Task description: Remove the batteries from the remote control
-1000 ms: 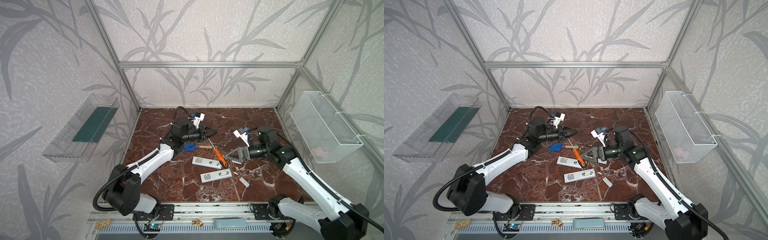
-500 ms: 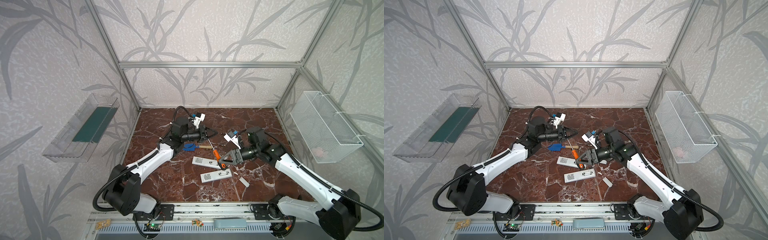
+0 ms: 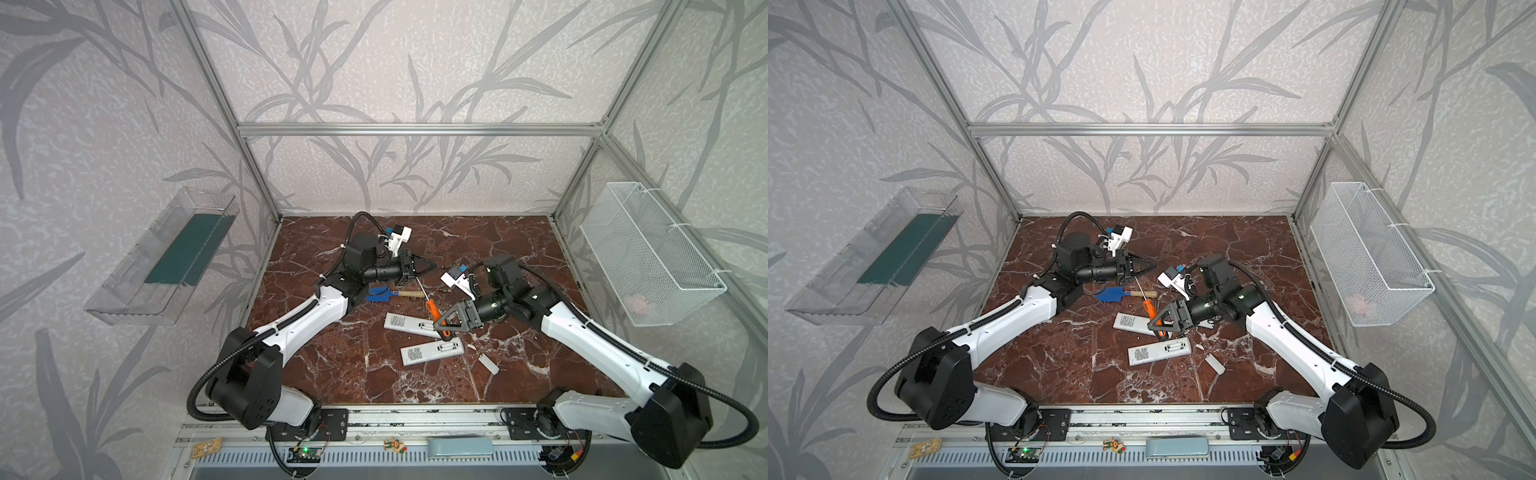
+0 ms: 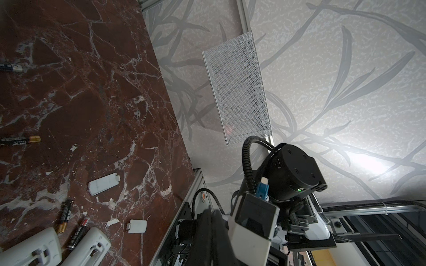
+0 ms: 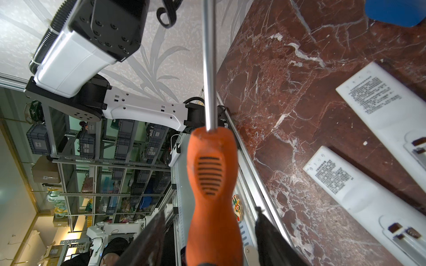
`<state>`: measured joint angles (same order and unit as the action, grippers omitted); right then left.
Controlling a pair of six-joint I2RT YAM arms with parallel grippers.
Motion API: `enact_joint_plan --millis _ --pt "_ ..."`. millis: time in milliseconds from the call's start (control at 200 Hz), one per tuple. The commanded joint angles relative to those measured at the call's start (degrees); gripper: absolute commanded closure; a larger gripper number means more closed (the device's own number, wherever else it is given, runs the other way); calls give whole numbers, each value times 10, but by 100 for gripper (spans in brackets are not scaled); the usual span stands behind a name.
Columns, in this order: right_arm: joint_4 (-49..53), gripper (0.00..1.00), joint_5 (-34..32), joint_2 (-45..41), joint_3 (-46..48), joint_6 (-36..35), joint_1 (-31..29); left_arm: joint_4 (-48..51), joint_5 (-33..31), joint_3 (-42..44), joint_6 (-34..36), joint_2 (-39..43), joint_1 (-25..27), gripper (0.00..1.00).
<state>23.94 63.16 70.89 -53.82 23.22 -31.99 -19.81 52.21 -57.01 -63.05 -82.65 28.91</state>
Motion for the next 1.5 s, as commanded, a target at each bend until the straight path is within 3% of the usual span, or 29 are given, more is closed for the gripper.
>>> enact_joint_plan --millis 0,80,230,320,415,580,700,765,875,1055,1495 --pt "1 43 22 3 2 -9 -3 -23 13 -15 -12 0 -2 100" --pt "-4 50 24 0 2 -8 -3 -19 13 -14 -10 -1 -2 100" --pt "-9 76 24 -3 1 -7 -3 -19 13 -14 -9 -6 -2 100" --pt "-3 84 18 -5 2 -10 -2 -17 12 -16 -8 -8 -2 100" --pt "10 85 0 -6 2 -14 0 -9 13 -18 -6 -8 -6 97" --pt "55 87 -58 -8 0 -14 45 46 7 -16 26 21 -35 66" --pt "120 88 -159 -18 -9 -27 89 143 -14 -12 84 62 -69 44" --pt "153 89 -224 -22 -17 -37 100 189 -23 -6 110 82 -91 38" --pt "215 90 -357 -15 -46 -65 100 247 -39 12 142 119 -136 34" --pt "290 90 -481 23 -116 -104 100 345 -70 32 218 167 -208 31" --pt "330 90 -589 185 -259 -159 106 419 -66 77 343 151 -274 28"
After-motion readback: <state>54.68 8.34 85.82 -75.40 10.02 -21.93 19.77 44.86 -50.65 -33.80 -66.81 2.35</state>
